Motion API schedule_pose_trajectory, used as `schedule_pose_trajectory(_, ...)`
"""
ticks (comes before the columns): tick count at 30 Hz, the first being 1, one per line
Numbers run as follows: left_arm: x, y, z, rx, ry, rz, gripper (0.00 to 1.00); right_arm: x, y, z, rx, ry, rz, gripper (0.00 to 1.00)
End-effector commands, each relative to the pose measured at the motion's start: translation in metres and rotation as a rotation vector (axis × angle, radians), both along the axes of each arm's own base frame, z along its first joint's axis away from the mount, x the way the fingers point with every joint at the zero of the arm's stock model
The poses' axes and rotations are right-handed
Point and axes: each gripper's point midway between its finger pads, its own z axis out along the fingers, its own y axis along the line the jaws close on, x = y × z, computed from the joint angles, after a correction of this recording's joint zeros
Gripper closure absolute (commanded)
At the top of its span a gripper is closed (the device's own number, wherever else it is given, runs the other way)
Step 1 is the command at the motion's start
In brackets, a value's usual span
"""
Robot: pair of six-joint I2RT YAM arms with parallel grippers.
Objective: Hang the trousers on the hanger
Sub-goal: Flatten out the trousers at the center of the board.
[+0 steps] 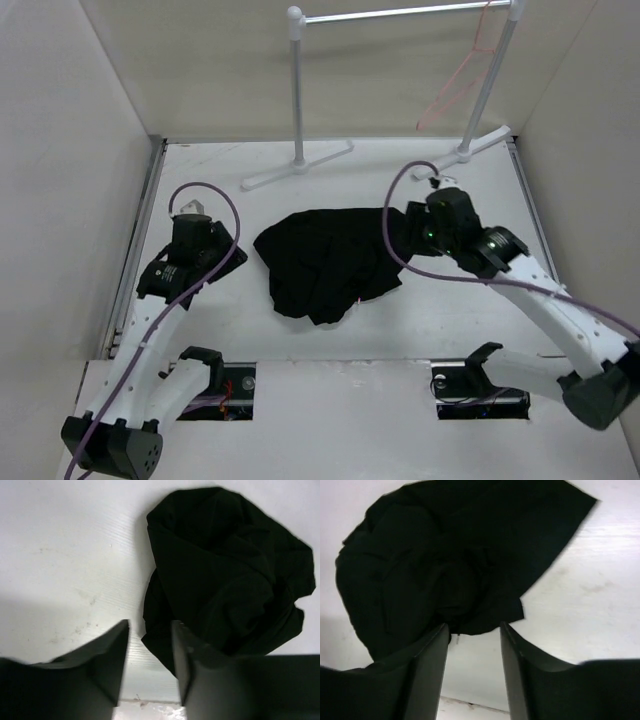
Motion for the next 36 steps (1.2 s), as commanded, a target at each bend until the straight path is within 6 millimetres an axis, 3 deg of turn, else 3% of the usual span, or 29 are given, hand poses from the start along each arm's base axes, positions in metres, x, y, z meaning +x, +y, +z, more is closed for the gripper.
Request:
schedule_pose_trajectory(1,0.002,-0.022,-0.014,-0.113,0.019,-0.027,0.50,0.030,0.046,0.021,0.018,-0.085,0.061,0.39)
schedule_pose_trajectory(5,0.002,-0.038,-0.040,-0.205,0.065,-0.031,0.34,0.052,0.090,0.003,-0.031,-0.043,0.135,0.27)
schedule_pose_trajectory(11,0.012,-0.062,-0.070,-0.338,0.093,-0.042,0.29,0.078,0.127,-0.040,-0.098,0.032,0.185,0.24)
schedule_pose_trajectory(13,0.017,-0.071,-0.083,-0.374,0.112,-0.046,0.29,0.083,0.132,-0.054,-0.114,0.060,0.189,0.29)
schedule_pose_trajectory(15,0.022,-0.081,-0.096,-0.395,0.128,-0.055,0.29,0.085,0.135,-0.061,-0.118,0.076,0.190,0.45)
schedule_pose_trajectory(17,0.027,-0.092,-0.106,-0.404,0.137,-0.072,0.29,0.086,0.137,-0.058,-0.105,0.074,0.189,0.68)
schedule_pose_trajectory(19,0.032,-0.105,-0.114,-0.412,0.150,-0.096,0.31,0.088,0.139,-0.043,-0.084,0.046,0.187,0.89)
schedule_pose_trajectory(22,0.039,-0.121,-0.119,-0.419,0.152,-0.118,0.48,0.089,0.138,-0.003,-0.027,-0.030,0.172,0.99)
schedule_pose_trajectory(24,0.050,-0.126,-0.111,-0.431,0.113,-0.112,0.72,0.090,0.136,0.033,0.025,-0.096,0.161,1.00)
schedule_pose_trajectory(26,0.065,-0.122,-0.090,-0.444,0.044,-0.078,0.87,0.090,0.133,0.072,0.076,-0.166,0.149,1.00)
schedule_pose_trajectory(27,0.072,-0.118,-0.078,-0.449,0.011,-0.064,0.90,0.091,0.132,0.092,0.103,-0.201,0.147,1.00)
schedule_pose_trajectory(30,0.107,-0.088,-0.009,-0.474,-0.138,0.019,0.95,0.092,0.133,0.160,0.187,-0.314,0.145,1.00)
schedule_pose_trajectory(33,0.135,-0.042,0.099,-0.492,-0.335,0.105,0.96,0.090,0.133,0.255,0.289,-0.484,0.147,1.00)
schedule_pose_trajectory(36,0.135,0.000,0.233,-0.483,-0.589,0.137,0.96,0.070,0.114,0.356,0.422,-0.676,0.139,1.00)
